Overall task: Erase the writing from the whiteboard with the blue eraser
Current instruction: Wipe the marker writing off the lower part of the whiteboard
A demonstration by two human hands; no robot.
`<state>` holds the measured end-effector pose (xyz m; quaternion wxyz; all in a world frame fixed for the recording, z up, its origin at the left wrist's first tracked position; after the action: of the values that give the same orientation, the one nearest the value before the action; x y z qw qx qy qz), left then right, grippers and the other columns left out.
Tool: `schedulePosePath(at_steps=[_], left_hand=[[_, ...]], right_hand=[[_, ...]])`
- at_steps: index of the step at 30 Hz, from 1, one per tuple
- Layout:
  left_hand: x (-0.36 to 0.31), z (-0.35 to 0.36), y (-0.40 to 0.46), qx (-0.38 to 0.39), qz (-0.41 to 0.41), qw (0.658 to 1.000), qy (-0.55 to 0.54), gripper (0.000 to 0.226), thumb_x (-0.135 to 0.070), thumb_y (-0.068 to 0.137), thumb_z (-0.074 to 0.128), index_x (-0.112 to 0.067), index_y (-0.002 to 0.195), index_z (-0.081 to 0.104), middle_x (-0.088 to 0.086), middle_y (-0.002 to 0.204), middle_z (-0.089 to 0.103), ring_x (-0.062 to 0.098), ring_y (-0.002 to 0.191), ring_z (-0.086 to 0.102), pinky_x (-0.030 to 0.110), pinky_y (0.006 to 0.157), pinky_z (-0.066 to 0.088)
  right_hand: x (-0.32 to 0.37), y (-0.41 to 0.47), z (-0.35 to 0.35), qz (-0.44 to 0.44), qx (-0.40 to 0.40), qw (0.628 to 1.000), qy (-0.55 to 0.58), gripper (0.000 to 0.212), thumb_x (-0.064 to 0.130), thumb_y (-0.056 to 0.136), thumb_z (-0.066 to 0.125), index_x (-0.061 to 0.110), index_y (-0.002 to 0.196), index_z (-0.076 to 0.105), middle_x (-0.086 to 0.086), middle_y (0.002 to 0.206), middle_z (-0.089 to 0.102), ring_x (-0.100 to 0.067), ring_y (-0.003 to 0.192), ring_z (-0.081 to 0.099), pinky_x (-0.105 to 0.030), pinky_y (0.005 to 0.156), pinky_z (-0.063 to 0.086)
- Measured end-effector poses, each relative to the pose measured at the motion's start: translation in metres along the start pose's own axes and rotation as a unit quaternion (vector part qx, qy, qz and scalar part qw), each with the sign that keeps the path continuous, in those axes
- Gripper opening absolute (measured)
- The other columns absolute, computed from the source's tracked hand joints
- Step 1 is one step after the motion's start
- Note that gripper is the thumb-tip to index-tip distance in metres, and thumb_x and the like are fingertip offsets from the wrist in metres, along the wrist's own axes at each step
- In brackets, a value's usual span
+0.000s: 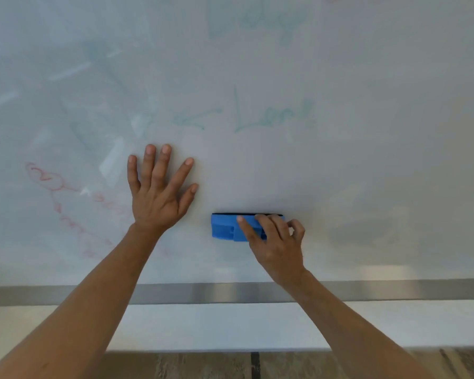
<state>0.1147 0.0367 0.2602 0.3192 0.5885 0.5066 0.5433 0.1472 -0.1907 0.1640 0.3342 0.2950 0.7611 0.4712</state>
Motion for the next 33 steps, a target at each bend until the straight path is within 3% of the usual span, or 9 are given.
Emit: schedulePosePath(at_steps=[4,10,15,18,22,24,27,30,33], left_hand=[[0.000,-0.001,0.000,-0.009,0.006,1.000,-0.006,0.059,-0.044,0.094,0.053,-0.025,0.149,0.039,0.015,0.153,0.030,0.031,0.150,0.017,0.057,0.117,0.018],[0.002,-0.001,-0.001,-0.008,0.001,1.000,-0.008,0.059,-0.045,0.094,0.054,-0.026,0.148,0.040,0.015,0.151,0.034,0.031,0.150,0.017,0.058,0.115,0.021],[0.004,-0.001,-0.001,-0.009,0.009,1.000,-0.008,0.057,-0.045,0.095,0.052,-0.025,0.147,0.042,0.016,0.150,0.035,0.030,0.150,0.016,0.058,0.115,0.020],[0.003,0.000,-0.003,-0.012,0.007,1.000,-0.006,0.057,-0.045,0.095,0.052,-0.023,0.147,0.043,0.017,0.149,0.036,0.031,0.150,0.017,0.058,0.115,0.019],[0.001,0.000,-0.002,-0.018,0.008,1.000,-0.006,0.055,-0.044,0.095,0.052,-0.022,0.145,0.045,0.018,0.148,0.038,0.032,0.150,0.017,0.058,0.116,0.018],[0.001,0.000,-0.002,-0.017,0.009,1.000,-0.008,0.055,-0.043,0.095,0.052,-0.022,0.145,0.045,0.019,0.148,0.037,0.031,0.150,0.016,0.057,0.116,0.017],[0.002,0.000,-0.001,-0.015,0.008,1.000,-0.015,0.056,-0.043,0.095,0.052,-0.022,0.146,0.043,0.019,0.149,0.035,0.031,0.150,0.014,0.057,0.117,0.016],[0.001,0.000,-0.002,-0.005,0.000,1.000,-0.028,0.057,-0.041,0.095,0.053,-0.023,0.148,0.040,0.018,0.151,0.030,0.030,0.151,0.011,0.057,0.117,0.014],[-0.007,-0.002,0.000,0.008,-0.020,0.998,-0.056,0.056,-0.037,0.096,0.053,-0.022,0.147,0.038,0.009,0.162,0.013,0.029,0.151,0.005,0.060,0.117,0.009]], right_hand=[[0.015,0.025,0.002,0.043,-0.045,0.998,0.015,0.056,0.005,0.088,0.067,0.032,0.135,0.057,-0.004,0.114,0.058,-0.024,0.104,0.054,-0.047,0.087,0.035],[0.054,-0.064,0.033,-0.104,0.144,0.984,0.004,0.043,0.007,0.090,0.048,0.030,0.124,0.061,-0.003,0.114,0.053,-0.023,0.102,0.054,-0.046,0.086,0.040],[0.027,-0.086,0.033,-0.097,0.181,0.979,-0.015,0.051,0.004,0.078,0.053,0.032,0.120,0.059,-0.002,0.111,0.054,-0.023,0.100,0.052,-0.044,0.089,0.038],[0.000,-0.092,0.018,0.006,0.182,0.983,-0.003,0.068,-0.006,0.067,0.066,0.030,0.123,0.059,-0.007,0.117,0.050,-0.027,0.108,0.051,-0.046,0.094,0.036],[-0.053,-0.105,-0.003,0.287,0.161,0.943,0.056,0.074,0.004,0.067,0.086,0.024,0.129,0.052,-0.017,0.125,0.051,-0.036,0.117,0.049,-0.054,0.094,0.040],[-0.073,-0.111,-0.009,0.419,0.114,0.898,0.066,0.070,0.004,0.072,0.084,0.013,0.132,0.048,-0.023,0.127,0.052,-0.042,0.116,0.052,-0.058,0.092,0.046],[-0.086,-0.124,-0.009,0.618,0.012,0.776,0.122,0.064,0.014,0.091,0.071,0.001,0.143,0.037,-0.027,0.133,0.048,-0.044,0.123,0.046,-0.063,0.096,0.045],[-0.076,-0.132,0.000,0.718,-0.041,0.671,0.182,0.067,0.023,0.097,0.064,0.004,0.149,0.027,-0.024,0.139,0.042,-0.039,0.128,0.039,-0.057,0.105,0.041],[-0.044,-0.130,0.008,0.718,-0.016,0.668,0.196,0.071,0.020,0.095,0.066,-0.003,0.149,0.026,-0.029,0.140,0.040,-0.044,0.130,0.038,-0.057,0.107,0.039]])
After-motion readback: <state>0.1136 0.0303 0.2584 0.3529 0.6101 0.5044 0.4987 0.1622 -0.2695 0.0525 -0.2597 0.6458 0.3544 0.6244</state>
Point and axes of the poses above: each hand's wrist, its own y-axis towards the middle knuckle, its own z-axis out of the palm, x = y × z, the point moved 6 cm from there along y, towards the middle knuckle
